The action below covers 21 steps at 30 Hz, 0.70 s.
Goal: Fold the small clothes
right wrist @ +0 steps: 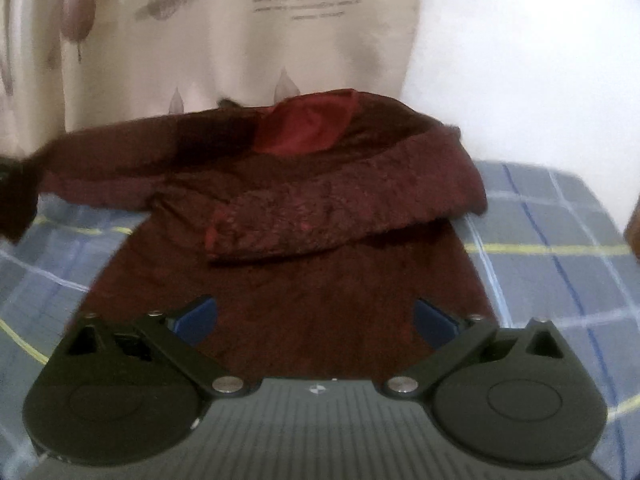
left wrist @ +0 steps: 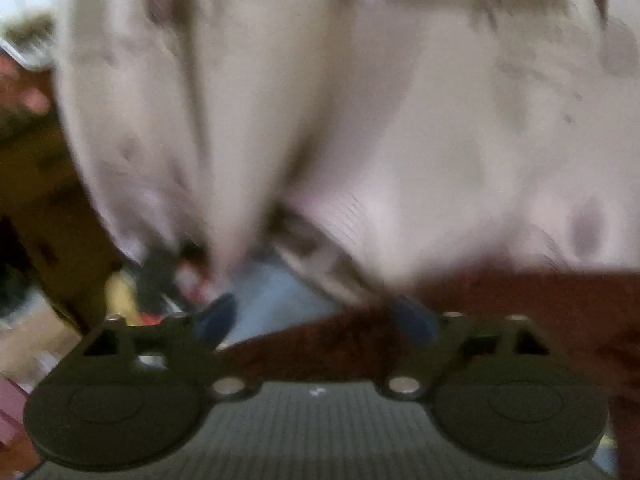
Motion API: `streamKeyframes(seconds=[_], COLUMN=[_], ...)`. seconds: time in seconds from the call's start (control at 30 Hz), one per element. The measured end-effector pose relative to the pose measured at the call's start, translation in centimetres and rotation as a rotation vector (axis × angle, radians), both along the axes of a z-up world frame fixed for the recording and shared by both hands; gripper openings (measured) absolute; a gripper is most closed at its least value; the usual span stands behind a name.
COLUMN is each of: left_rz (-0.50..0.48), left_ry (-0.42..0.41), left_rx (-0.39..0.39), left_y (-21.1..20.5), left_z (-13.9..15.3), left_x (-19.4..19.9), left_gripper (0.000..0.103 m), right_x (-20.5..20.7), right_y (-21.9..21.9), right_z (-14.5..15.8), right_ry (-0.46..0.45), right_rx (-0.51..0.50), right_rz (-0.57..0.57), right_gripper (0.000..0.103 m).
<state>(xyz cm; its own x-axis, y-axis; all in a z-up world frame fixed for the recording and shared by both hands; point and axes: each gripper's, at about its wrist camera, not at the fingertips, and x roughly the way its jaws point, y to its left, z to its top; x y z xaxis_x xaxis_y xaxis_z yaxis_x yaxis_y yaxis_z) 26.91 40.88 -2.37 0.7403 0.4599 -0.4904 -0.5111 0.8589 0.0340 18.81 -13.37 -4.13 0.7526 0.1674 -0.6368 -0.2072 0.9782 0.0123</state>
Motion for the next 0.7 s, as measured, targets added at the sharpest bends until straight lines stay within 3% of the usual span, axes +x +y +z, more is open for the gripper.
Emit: streamKeyframes(seconds=[0.07,0.13,0.23,0.33,0.43,0.53,0.63,0.7], left_rz=[0.058,0.08,-0.055,-0.145,-0.276,-0.385,-0.459,-0.46], left_ry=[-0.048,-0.081,-0.154,-0.121,-0.148,-0.121,-0.078,-0.038], left_rx=[0.053,0.0,-0.067,-0.141,-0.27,-0.363,-0.438,-0.491], left_y=[0.9,2.0,0.4,-3.7,-8.7,-13.5,-17.4,-19.2], left_z=[0.5,1.4,2.6,2.6,1.4,-0.8,-3.6,-5.4], left_x=[-0.7,-1.8,-4.9,-7.9,-12.0,-14.5,-15.7,-15.9], left_gripper=[0.091,0.091,0.091,0.091,0.092,0.092,0.092,0.092], right_x=[0.9,1.9,3.2,4.4,5.6,6.2,6.8,6.7], right_y=[1.0,2.0,3.5,4.9,5.7,6.4,7.5,8.4], right_z=[-0.3,-0.8,-1.8,-3.1,-4.2,-5.1,-6.0,-6.7], right_ry=[-0.036,-0.076,-0.14,-0.194,-0.209,-0.24,-0.274,-0.298], right_rx=[-0.083,-0.176,-0.321,-0.441,-0.488,-0.546,-0.612,-0.69], right_rz=[0.025,0.066,0.132,0.185,0.229,0.255,0.297,0.363], right_gripper=[0.102,0.102,0.102,0.099,0.094,0.093,0.093,0.092])
